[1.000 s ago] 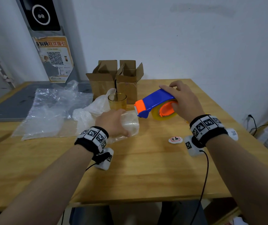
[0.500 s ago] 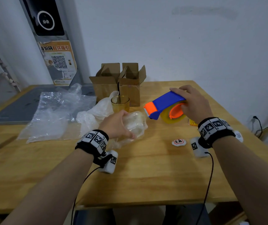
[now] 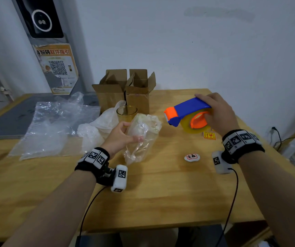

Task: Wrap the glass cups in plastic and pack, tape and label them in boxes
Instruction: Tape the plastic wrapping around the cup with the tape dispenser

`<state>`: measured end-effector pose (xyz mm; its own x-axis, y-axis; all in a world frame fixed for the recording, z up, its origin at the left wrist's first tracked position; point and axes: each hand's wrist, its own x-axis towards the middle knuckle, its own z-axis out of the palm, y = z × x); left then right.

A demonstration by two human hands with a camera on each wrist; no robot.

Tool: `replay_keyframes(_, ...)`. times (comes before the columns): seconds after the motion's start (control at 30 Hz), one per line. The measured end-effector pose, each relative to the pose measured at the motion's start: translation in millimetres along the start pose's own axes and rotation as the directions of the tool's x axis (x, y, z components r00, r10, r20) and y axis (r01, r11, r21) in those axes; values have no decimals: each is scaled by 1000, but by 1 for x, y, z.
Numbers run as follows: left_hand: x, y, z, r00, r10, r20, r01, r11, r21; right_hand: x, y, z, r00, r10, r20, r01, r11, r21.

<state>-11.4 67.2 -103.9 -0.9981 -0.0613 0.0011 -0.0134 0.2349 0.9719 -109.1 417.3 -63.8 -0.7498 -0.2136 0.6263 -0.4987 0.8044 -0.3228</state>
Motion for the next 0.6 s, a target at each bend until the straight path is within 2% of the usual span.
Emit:
replay_keyframes(0.2, 4, -5, -12, 1000, -14, -16, 15, 999, 30, -7, -6, 8, 999, -9, 42, 10, 1000, -5)
replay_keyframes(0.37, 1, -10, -23, 996, -11, -88, 12, 1000, 16, -8, -25, 16, 987, -35, 155, 34, 999, 12)
replay_keyframes(0.5, -1, -14, -25, 983, -47, -176, 24, 992, -128, -7, -47, 28, 986, -16, 165, 8, 999, 45)
replay_keyframes(0.6, -5, -13, -20, 980, -85, -178, 40, 970, -242, -3, -63, 37, 991, -7, 136, -7, 995, 102)
